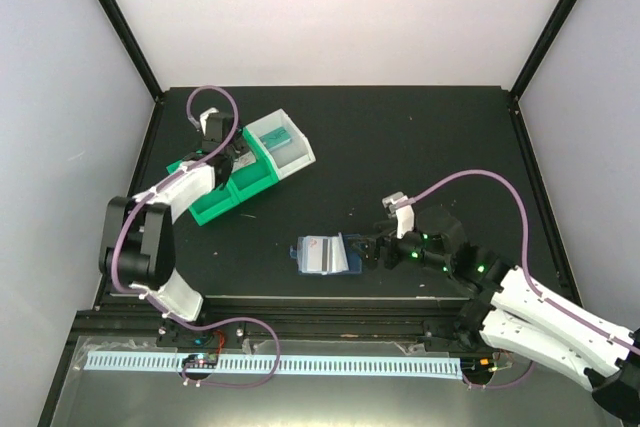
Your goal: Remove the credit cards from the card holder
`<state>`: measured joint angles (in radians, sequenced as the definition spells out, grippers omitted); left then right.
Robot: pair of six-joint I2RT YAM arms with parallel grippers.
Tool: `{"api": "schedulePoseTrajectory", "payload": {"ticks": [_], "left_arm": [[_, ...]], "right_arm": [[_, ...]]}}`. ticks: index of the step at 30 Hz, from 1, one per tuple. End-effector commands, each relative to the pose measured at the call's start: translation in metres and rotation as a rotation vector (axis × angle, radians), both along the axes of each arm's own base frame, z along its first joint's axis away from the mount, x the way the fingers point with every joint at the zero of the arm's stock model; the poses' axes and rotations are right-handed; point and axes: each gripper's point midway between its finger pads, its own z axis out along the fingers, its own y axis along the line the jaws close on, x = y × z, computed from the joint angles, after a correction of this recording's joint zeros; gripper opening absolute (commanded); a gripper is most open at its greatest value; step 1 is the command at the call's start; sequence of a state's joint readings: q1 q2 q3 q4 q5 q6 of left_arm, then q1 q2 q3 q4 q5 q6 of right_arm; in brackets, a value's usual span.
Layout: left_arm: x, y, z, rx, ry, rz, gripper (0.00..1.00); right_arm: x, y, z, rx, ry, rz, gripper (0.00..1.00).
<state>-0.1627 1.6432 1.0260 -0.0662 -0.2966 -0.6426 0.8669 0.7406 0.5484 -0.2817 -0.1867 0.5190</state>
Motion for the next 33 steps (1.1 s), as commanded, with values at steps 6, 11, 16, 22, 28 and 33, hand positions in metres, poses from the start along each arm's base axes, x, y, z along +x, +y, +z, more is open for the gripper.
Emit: {"api": "schedulePoseTrajectory", "payload": {"ticks": [6,11,16,22,28,33], "left_arm": [[-0.044,-0.034,0.042,-0.114,0.016,-0.222,0.8],[-0.081,-0.055,0.037,-0.176,0.074,-0.363,0.88],[-0.124,-0.084,0.034,-0.309,0.118,-0.524,0.86],[-0.169,-0.112,0.017,-0.408,0.165,-0.635,0.8],[-0.205,-0.144,0.006,-0.458,0.194,-0.754,0.75],[-0.227,-0.17,0.007,-0.501,0.196,-0.892,0.75]], "right_arm": [[0.008,-0.005,0.002,0.0,0.038,-0.073,1.0],[0.007,0.004,-0.007,-0.013,0.091,-0.049,1.0],[0.009,0.008,-0.016,-0.011,0.122,-0.055,0.99],[0.01,0.012,-0.024,0.015,0.165,-0.067,0.93],[0.01,0.018,-0.035,0.057,0.236,-0.087,0.78],[0.009,0.025,-0.048,0.103,0.307,-0.102,0.54]]}}
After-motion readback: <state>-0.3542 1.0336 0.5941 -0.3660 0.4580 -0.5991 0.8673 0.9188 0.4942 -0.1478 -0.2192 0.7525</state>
